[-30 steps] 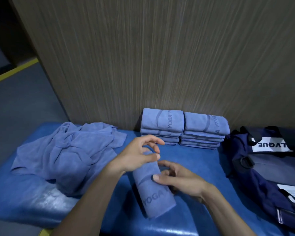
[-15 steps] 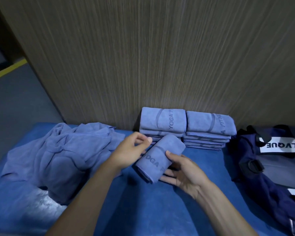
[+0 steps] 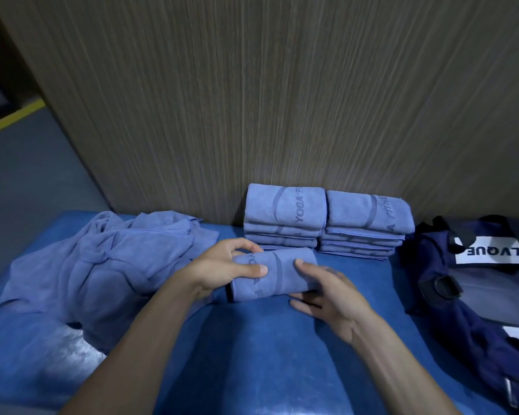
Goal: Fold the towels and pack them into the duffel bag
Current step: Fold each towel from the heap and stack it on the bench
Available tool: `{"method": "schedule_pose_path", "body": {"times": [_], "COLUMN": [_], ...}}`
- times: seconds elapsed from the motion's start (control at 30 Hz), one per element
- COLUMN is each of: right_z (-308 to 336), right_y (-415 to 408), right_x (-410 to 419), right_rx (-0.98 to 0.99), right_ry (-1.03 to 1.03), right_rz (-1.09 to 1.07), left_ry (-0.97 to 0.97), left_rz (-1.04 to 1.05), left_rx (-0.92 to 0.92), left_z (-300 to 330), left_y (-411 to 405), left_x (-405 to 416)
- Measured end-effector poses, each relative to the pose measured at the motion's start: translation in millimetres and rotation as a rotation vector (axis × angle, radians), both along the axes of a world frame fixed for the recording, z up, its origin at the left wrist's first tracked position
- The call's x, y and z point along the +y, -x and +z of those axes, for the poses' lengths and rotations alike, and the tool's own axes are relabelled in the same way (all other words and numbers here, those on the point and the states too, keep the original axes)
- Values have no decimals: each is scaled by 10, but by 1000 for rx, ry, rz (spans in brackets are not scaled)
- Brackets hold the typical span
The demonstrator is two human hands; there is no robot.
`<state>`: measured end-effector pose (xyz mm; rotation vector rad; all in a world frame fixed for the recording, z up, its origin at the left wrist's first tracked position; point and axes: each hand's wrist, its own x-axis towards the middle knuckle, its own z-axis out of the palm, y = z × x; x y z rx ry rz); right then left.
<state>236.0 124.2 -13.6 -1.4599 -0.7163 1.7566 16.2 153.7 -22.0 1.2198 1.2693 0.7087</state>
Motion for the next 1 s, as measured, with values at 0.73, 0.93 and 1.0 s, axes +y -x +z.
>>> {"method": "schedule_pose_path", "body": {"times": [0.73,0.93,1.0], "right_z": [36,-36,-86], "right_y": [-156,-131,-128], "right_x": [143,170,178], "right_rx": [-627,-931,-987], "right_ry": [-170,-277,-282], "right_rz": [112,217,251], "left_ry": [-128,-848,-1035], "left_rz": [267,225,18], "left_rx": [549,922,906], "left_z": [-104,-70,-151], "left_y": [-112,-268,-421], "left_x": [-3,-160,-225]}}
